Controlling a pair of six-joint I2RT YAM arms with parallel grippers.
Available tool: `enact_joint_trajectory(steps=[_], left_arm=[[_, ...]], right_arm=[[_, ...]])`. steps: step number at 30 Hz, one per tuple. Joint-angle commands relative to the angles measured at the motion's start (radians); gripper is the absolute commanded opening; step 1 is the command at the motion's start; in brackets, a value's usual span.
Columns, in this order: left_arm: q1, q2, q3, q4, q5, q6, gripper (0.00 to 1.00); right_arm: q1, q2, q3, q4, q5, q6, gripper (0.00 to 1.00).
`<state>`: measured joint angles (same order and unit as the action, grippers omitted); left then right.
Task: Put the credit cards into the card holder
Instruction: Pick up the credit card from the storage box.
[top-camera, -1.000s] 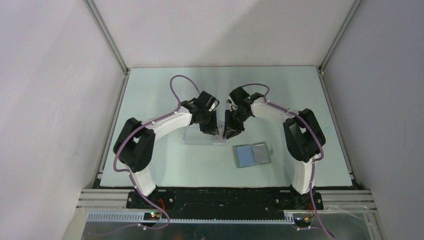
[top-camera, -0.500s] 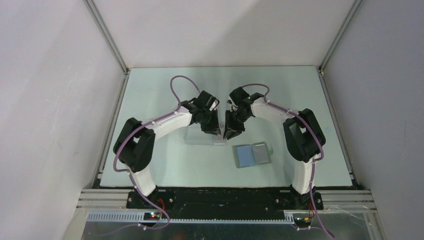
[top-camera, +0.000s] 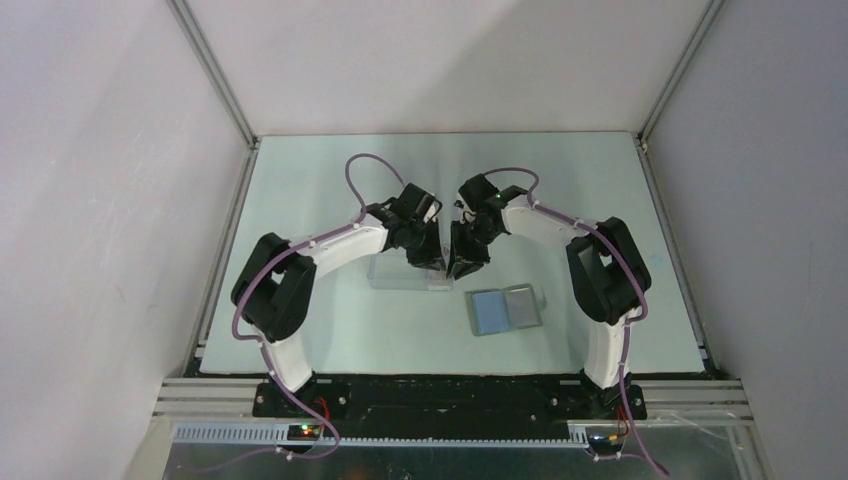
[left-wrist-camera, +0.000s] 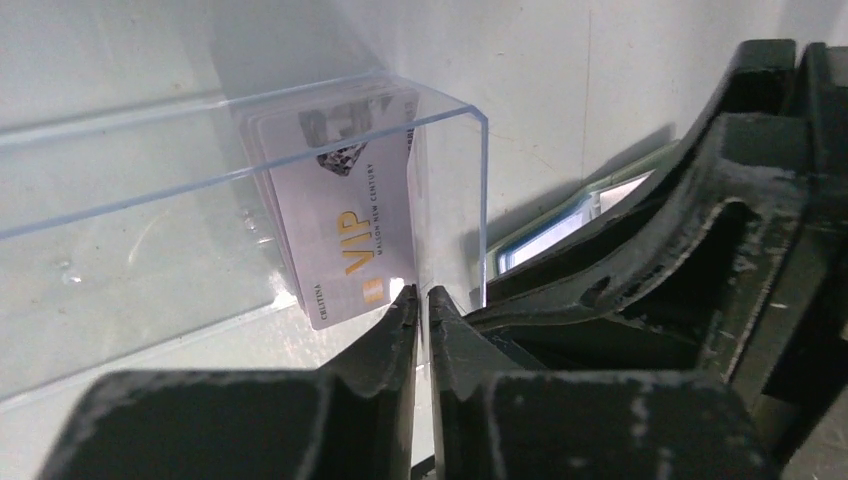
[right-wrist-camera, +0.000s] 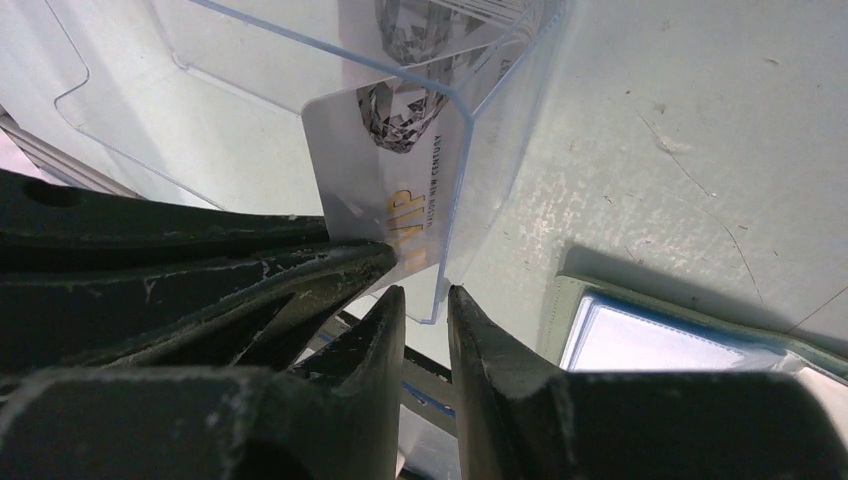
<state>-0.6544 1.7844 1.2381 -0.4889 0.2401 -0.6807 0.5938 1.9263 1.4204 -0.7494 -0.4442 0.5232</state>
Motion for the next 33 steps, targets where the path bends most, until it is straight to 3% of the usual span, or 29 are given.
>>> enact_joint_trajectory(steps=[1,4,9,13,18,22,26,29,30,33], left_arm=[[-0.008,-0.006,-0.017,0.019,-0.018,-0.013,0.07],[-0.007,-0.027,-0.027,0.020,-0.044,-0.021,0.00],[-0.008,-0.113,-0.018,0.020,-0.087,-0.025,0.00],[-0.005,-0.227,-0.027,0.020,-0.146,-0.016,0.00],[0.001,-0.422,-0.089,0.020,-0.184,-0.021,0.00],[0.012,-0.538,-0.137,0.051,-0.109,-0.021,0.00],[0.023,-0.626,-0.204,0.193,0.099,-0.078,0.00],[0.032,-0.696,-0.334,0.498,0.232,-0.231,0.00],[0.037,-0.708,-0.403,0.668,0.279,-0.324,0.00],[0.040,-0.745,-0.479,0.854,0.324,-0.430,0.00]], right_arm=[[0.007,-0.012,-0.001,0.012,-0.001,-0.005,0.27],[0.007,-0.029,-0.005,0.006,0.016,-0.005,0.27],[0.002,-0.104,-0.009,-0.003,0.039,0.001,0.28],[-0.014,-0.190,-0.009,-0.011,0.047,0.004,0.34],[-0.056,-0.332,-0.021,-0.015,0.021,-0.010,0.50],[-0.122,-0.460,-0.081,0.052,-0.101,-0.003,0.65],[-0.209,-0.571,-0.167,0.174,-0.304,0.042,0.73],[-0.235,-0.641,-0.201,0.229,-0.389,0.057,0.77],[-0.236,-0.651,-0.204,0.249,-0.424,0.058,0.77],[-0.230,-0.691,-0.225,0.317,-0.504,0.098,0.77]])
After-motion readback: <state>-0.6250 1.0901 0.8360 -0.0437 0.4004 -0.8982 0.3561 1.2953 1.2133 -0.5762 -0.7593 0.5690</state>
